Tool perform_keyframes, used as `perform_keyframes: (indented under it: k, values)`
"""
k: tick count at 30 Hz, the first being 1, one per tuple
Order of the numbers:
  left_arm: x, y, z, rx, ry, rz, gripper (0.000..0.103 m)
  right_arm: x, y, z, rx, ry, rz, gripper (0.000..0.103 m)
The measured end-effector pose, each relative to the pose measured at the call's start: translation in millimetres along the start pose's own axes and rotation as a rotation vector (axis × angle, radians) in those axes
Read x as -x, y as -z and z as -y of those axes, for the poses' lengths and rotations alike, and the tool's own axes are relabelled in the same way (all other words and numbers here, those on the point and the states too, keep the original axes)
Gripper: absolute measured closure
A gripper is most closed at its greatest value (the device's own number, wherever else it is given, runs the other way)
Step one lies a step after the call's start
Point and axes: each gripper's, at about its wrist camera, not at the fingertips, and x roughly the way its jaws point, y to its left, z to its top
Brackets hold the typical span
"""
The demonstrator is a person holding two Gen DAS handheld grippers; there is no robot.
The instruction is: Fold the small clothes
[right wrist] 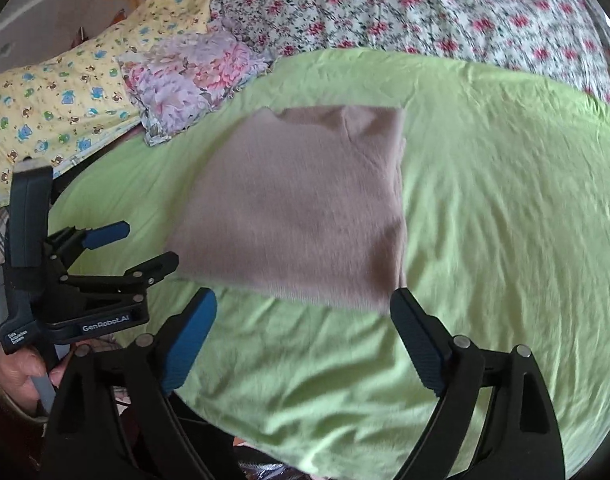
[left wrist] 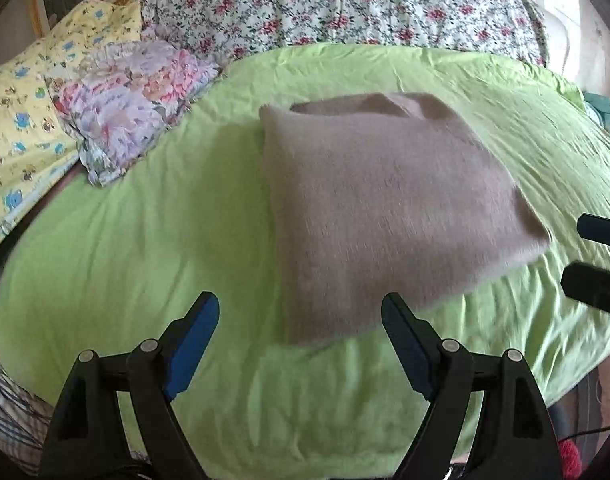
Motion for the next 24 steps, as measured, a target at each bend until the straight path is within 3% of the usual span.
perform_keyframes:
  k: [14, 24]
  values:
    - [-16.3, -14.4, 1.6, 0.000, -0.003, -0.047, 0.019, -24.0, -23.1, 5.5, 0.004, 0.008, -0.084, 0.010]
    - [-13.5, -28.9, 0.0, 0.020, 0.002, -0.024, 0.019, -29.1, -35.9, 6.8, 0.003, -0.008, -0.099, 0.010]
